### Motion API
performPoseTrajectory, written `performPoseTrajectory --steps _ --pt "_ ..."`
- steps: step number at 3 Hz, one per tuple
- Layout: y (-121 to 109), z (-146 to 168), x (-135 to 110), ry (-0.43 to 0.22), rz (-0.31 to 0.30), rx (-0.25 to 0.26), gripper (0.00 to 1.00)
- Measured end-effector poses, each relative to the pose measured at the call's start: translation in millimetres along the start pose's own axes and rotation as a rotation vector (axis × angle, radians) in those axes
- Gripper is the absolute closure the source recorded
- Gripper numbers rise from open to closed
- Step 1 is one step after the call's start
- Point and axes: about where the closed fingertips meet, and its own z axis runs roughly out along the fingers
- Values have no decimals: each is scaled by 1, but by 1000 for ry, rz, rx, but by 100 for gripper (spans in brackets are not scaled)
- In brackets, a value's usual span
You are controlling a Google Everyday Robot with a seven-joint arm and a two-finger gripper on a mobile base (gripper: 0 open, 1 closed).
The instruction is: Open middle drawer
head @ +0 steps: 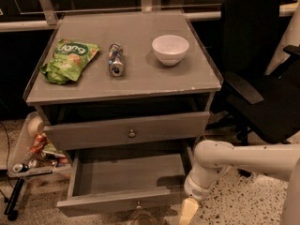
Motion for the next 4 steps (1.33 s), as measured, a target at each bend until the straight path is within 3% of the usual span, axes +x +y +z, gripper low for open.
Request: performPoseTrajectory --steps 4 --pt "8 2 12 -2 12 -30 0"
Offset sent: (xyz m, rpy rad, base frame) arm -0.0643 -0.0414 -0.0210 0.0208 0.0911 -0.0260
